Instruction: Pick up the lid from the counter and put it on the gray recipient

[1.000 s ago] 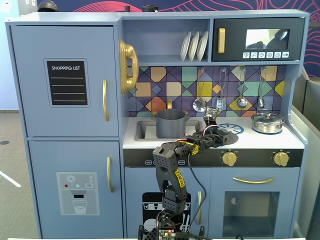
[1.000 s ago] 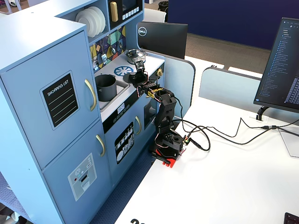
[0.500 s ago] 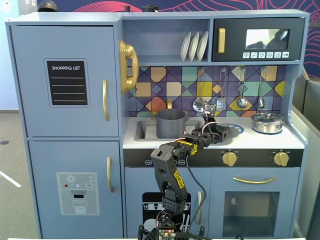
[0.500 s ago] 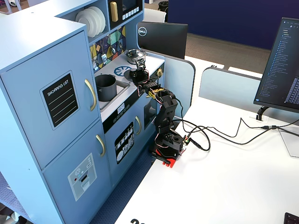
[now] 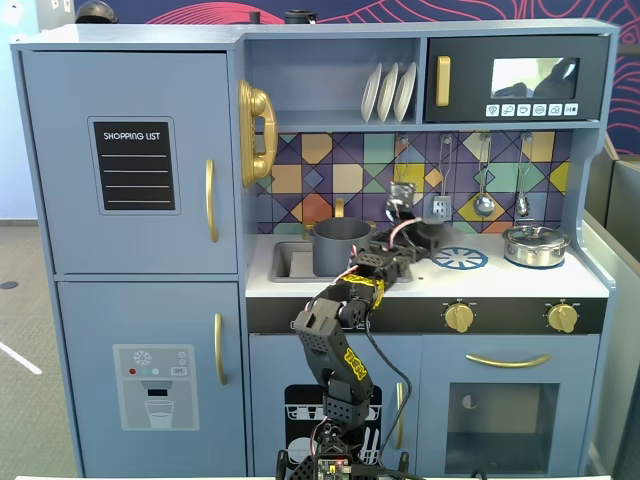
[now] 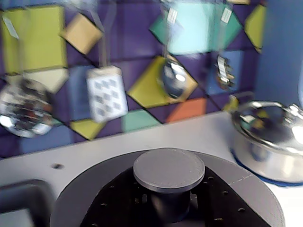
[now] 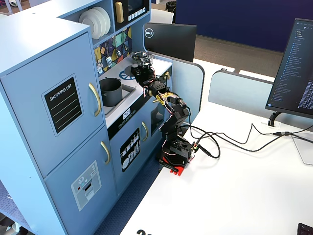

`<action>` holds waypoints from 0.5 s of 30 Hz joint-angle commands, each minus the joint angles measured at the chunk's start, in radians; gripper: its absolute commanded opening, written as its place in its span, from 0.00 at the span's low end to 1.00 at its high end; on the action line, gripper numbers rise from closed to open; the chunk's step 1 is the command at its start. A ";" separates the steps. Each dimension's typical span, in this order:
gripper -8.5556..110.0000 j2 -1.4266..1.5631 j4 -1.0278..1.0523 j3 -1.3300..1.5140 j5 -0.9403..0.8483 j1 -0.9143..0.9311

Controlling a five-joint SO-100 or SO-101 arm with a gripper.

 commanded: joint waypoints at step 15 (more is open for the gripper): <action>0.07 0.087 0.178 -0.241 0.005 -0.293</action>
